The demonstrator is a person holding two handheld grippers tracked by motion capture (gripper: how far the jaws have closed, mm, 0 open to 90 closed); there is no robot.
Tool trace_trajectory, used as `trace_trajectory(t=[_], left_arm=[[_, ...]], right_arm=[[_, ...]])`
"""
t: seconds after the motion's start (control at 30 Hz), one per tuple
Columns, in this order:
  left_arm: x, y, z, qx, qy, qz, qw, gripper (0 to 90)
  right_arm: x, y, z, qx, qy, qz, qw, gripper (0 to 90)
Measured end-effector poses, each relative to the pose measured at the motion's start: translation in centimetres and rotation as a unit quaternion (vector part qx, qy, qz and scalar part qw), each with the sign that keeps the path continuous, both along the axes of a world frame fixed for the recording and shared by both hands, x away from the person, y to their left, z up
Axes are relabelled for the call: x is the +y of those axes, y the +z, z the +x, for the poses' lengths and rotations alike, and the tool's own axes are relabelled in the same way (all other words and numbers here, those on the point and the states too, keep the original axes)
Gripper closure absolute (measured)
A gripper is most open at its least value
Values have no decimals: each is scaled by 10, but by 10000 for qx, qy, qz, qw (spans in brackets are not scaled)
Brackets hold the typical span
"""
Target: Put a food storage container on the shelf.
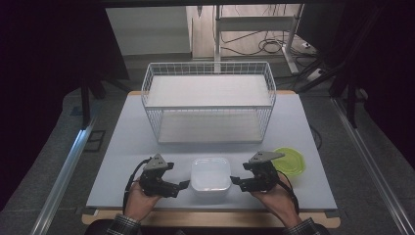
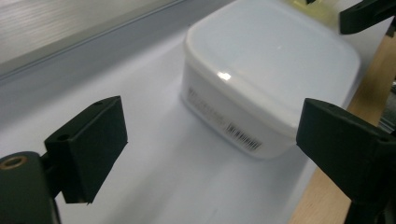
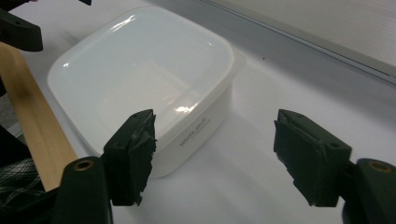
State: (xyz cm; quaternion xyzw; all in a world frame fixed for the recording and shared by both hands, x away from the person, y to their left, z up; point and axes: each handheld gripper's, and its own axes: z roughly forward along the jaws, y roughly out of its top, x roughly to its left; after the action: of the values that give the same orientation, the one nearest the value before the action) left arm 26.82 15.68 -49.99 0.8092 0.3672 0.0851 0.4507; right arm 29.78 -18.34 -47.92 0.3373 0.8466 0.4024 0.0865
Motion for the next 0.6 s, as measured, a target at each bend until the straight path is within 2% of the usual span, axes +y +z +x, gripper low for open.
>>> trace_trajectory(t=[0.1,0.23,0.3,0.4,0.47,0.5,0.6], left_arm=[[-7,2,2,26,-44,14,10000,85],[-12,0,5,47,-49,84,9999,126],[-13,-1,7,84,-89,24,9999,144],[-17,-3,12,199,-162,-36,9997,165],[-21,-5,15,297,-259,-62,9992,164],[-23,-6,17,395,-328,-117,9986,160],[-29,-7,20,483,-431,-172,9978,153]], right_arm=[[3,3,1,59,63,44,10000,349],[8,4,3,178,226,134,9995,356],[12,2,5,237,266,131,9993,356],[17,-2,11,434,247,127,9987,348],[18,-4,16,586,230,210,9978,346],[18,-4,18,632,217,246,9975,345],[21,-5,20,722,216,257,9968,346]])
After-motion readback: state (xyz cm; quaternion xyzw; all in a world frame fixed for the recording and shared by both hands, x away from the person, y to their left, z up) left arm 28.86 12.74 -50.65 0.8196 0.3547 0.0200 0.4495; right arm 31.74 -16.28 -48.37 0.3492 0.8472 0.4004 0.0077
